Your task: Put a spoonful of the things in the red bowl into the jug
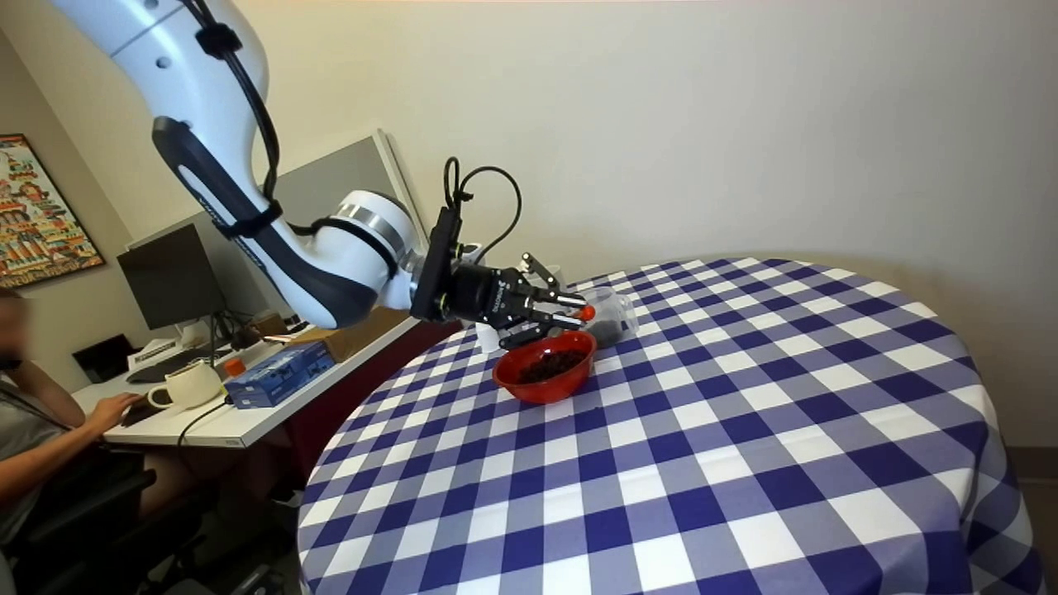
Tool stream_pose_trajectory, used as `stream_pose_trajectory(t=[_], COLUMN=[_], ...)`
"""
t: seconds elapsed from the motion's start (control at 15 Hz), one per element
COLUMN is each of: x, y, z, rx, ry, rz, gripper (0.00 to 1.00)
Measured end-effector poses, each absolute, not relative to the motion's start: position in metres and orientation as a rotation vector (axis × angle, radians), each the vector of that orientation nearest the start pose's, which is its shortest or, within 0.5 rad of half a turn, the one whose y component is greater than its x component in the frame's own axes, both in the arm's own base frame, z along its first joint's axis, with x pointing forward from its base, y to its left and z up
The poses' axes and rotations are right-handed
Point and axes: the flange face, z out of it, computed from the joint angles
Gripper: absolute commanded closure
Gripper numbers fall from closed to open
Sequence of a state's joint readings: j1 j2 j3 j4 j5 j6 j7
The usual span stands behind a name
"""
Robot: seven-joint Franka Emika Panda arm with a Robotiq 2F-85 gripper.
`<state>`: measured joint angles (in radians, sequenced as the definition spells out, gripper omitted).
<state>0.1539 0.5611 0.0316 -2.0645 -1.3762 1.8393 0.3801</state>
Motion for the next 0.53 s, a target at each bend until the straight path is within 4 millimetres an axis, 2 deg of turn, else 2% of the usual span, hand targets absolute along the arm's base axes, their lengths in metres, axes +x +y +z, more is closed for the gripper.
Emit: stream_pose_trajectory(t=[0.53], x=[0.545], y=[0.033], z=[0.125], rx=[1.645], ry=[0.724], rz=[-0.304], gripper=[0.95])
